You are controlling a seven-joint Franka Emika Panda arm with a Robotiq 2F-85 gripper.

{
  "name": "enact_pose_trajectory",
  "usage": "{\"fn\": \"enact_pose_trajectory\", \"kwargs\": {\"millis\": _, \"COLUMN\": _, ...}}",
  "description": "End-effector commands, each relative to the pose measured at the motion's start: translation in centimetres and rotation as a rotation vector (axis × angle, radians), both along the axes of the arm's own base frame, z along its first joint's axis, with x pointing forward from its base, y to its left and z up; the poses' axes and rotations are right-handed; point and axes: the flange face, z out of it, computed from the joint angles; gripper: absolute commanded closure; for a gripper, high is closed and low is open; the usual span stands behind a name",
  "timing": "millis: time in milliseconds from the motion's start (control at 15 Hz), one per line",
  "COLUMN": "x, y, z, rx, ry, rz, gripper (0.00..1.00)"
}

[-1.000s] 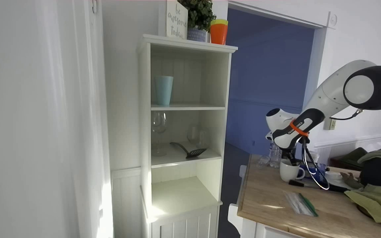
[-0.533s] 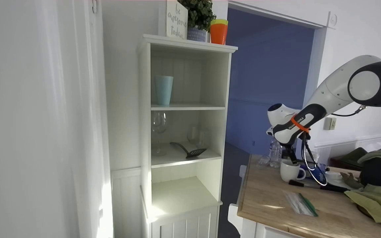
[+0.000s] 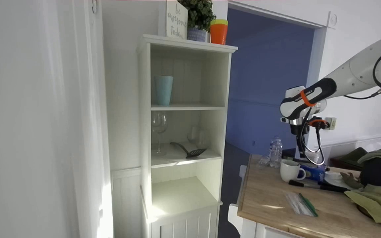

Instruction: Put the spoon in the white cup

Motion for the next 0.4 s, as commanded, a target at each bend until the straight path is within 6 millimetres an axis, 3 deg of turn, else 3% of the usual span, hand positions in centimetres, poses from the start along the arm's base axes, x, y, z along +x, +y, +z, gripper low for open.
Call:
{"fn": "enact_pose_trajectory", "kwargs": {"millis": 0, "x": -4.2, "y": -1.4, "z": 2.8, "rx": 0.120, "ry": -0.057, "rz": -0.146, "gripper": 0.00}}
{"fn": "enact_pose_trajectory", "kwargs": {"millis": 133, "x": -5.7, "y": -2.2, "z": 3.9, "rx": 0.182, "ry": -0.139, "rz": -0.188, "gripper": 0.00}}
{"fn": "enact_pose_trajectory", "kwargs": {"millis": 200, "x": -3.5, "y": -2.5, "z": 2.9, "rx": 0.122, "ry": -0.074, "rz": -0.148, "gripper": 0.00}}
{"fn": "enact_pose_trajectory", "kwargs": {"millis": 333, "x": -4.7, "y": -3.0, "z": 3.8, "rx": 0.154, "ry": -0.106, "rz": -0.180, "gripper": 0.00}}
